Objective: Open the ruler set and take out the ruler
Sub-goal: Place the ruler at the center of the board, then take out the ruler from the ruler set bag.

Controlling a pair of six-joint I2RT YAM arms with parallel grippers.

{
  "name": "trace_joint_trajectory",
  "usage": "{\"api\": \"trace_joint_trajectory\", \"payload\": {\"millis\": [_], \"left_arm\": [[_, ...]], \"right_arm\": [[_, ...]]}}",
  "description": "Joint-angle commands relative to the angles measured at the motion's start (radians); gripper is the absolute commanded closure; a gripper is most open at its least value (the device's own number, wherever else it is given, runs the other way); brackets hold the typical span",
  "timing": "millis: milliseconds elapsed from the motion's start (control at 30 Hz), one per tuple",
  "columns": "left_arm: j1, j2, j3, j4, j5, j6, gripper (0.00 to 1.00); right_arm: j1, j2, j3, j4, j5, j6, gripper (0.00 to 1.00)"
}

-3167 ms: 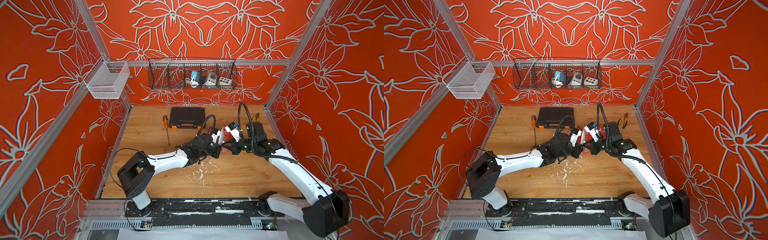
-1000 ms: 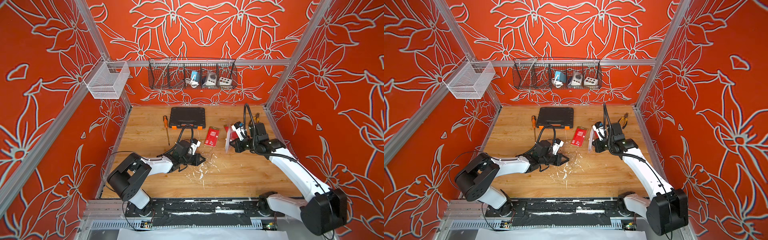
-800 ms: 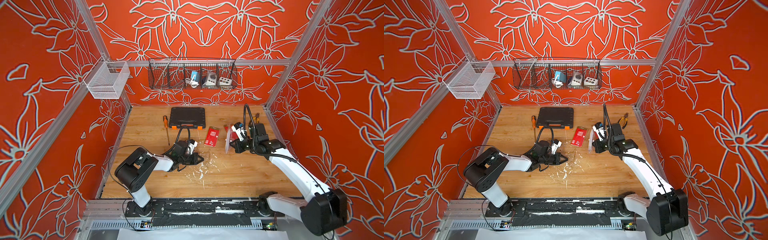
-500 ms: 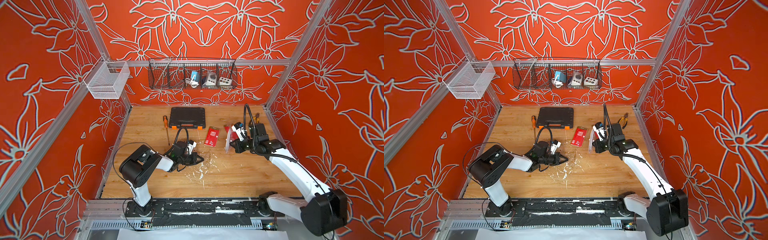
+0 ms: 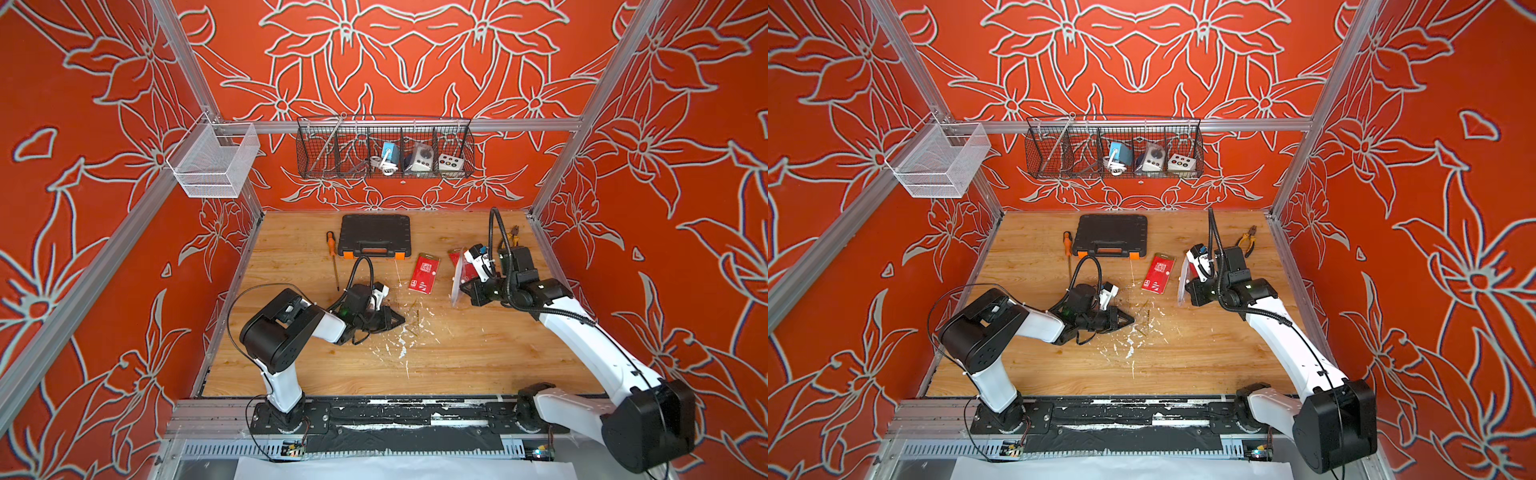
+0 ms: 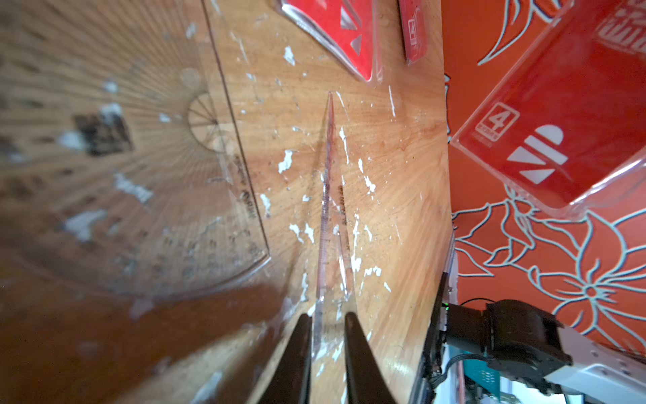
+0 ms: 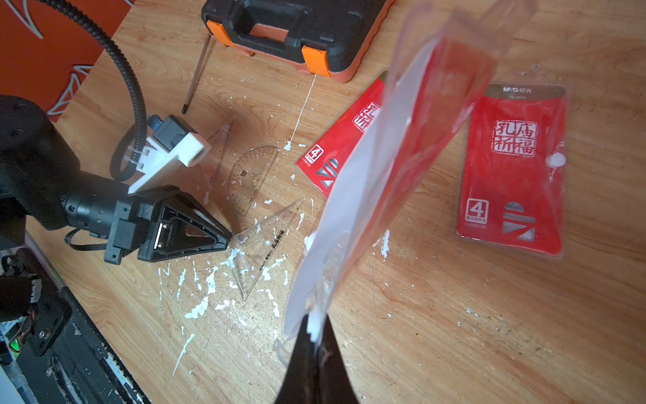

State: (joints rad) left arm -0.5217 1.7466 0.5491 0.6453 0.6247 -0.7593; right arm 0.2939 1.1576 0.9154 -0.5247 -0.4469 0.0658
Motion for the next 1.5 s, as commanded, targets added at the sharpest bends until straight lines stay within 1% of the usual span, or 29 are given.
{"api": "trace_joint_trajectory", "payload": {"millis": [0, 133, 200, 233, 300, 433, 533, 633, 867, 1200, 1467], "left_arm": [[0.008, -0.084, 0.041, -0.067, -0.038, 0.050, 0.75], [0.003, -0.193, 0.081, -0.171, -0.099, 0.098, 0.69], [-0.014, -0.250, 0.104, -0.221, -0.147, 0.119, 0.68], [-0.027, -0.276, 0.119, -0.243, -0.173, 0.129, 0.69], [-0.063, -0.322, 0.150, -0.271, -0.226, 0.147, 0.73], [-0.168, -0.366, 0.230, -0.314, -0.350, 0.184, 0.76], [-0.233, -0.349, 0.286, -0.318, -0.421, 0.204, 0.80], [-0.274, -0.303, 0.335, -0.309, -0.433, 0.210, 0.84], [-0.346, -0.195, 0.424, -0.312, -0.466, 0.233, 0.86], [-0.357, -0.128, 0.461, -0.308, -0.470, 0.251, 0.86], [-0.358, -0.090, 0.490, -0.331, -0.525, 0.270, 0.87]], "right_arm": [[-0.009, -0.009, -0.001, -0.003, -0.018, -0.009, 1.00], [-0.008, -0.004, -0.006, 0.008, -0.043, -0.010, 1.00], [-0.008, -0.002, -0.009, 0.013, -0.057, -0.010, 1.00], [-0.008, 0.001, -0.009, 0.017, -0.066, -0.009, 1.00], [-0.009, 0.011, -0.006, 0.015, -0.084, -0.009, 1.00], [-0.004, 0.026, -0.003, 0.019, -0.116, -0.006, 1.00], [-0.002, 0.023, -0.002, 0.025, -0.125, 0.003, 1.00], [-0.001, 0.019, 0.002, 0.029, -0.136, 0.011, 1.00], [0.002, 0.007, 0.002, 0.042, -0.152, 0.031, 1.00], [0.005, 0.001, 0.000, 0.055, -0.191, 0.041, 1.00], [0.008, -0.007, 0.006, 0.035, -0.235, 0.026, 1.00]]}}
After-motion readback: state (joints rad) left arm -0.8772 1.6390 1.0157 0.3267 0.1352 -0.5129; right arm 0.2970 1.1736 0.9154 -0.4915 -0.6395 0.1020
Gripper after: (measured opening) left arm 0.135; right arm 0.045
